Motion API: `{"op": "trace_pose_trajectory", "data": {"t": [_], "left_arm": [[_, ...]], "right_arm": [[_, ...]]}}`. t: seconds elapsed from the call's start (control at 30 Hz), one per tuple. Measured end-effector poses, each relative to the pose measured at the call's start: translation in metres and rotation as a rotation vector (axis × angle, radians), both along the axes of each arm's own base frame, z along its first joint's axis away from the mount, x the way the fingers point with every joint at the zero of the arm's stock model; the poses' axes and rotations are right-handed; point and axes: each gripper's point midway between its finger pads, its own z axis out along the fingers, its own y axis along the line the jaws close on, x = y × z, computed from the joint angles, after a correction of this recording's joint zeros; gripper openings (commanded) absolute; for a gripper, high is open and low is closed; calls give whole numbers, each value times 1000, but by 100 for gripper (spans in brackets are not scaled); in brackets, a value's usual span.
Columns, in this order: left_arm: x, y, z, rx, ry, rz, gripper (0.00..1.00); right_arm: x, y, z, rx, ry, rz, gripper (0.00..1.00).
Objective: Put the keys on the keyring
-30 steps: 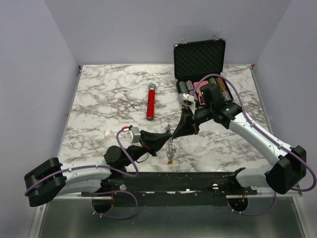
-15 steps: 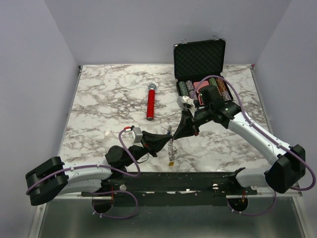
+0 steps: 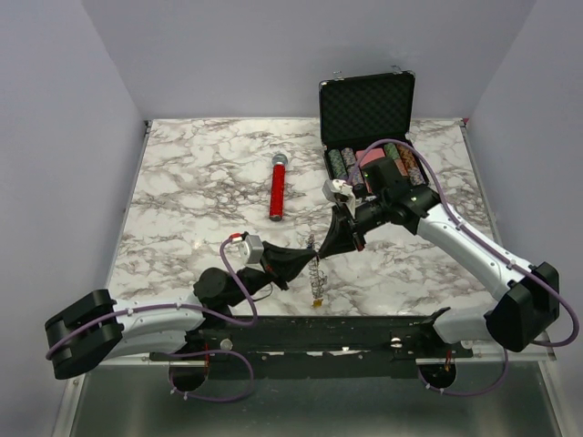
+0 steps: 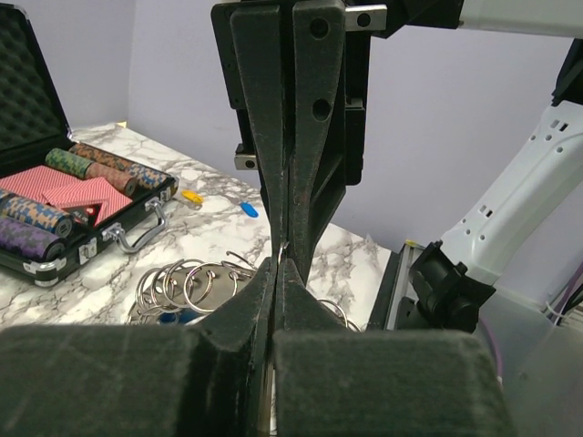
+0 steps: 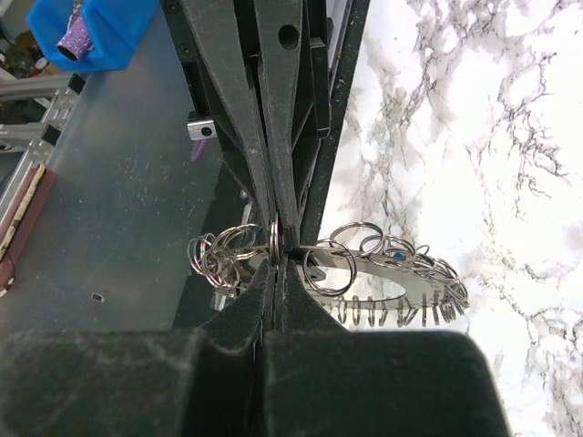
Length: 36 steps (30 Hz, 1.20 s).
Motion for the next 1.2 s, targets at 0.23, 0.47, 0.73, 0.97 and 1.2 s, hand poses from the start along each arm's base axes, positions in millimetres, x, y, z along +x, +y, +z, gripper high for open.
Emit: {"op": "trace_pose_trajectory", "data": {"t": [0.23,0.47,0.73,0.97,1.2], "left_arm": [[-3,7,-2,26,-6,6,42],[-8,17,-2,68,-25,14,62],[-11,23,0,256,-86,20,72],[-8,22,-16,429,-137,19,66],[-3,9,-36,535,-154,-13,52]], "right_arm": [[1,-1,-2,-26,8,0,0],[4,-2,-6,-71,5,4,0],[6,-1,-9,-185,-70,41,0],[4,-6,-13,-316,-154,83,0],[-2,-11,-22,-419,-195,116,0]]}}
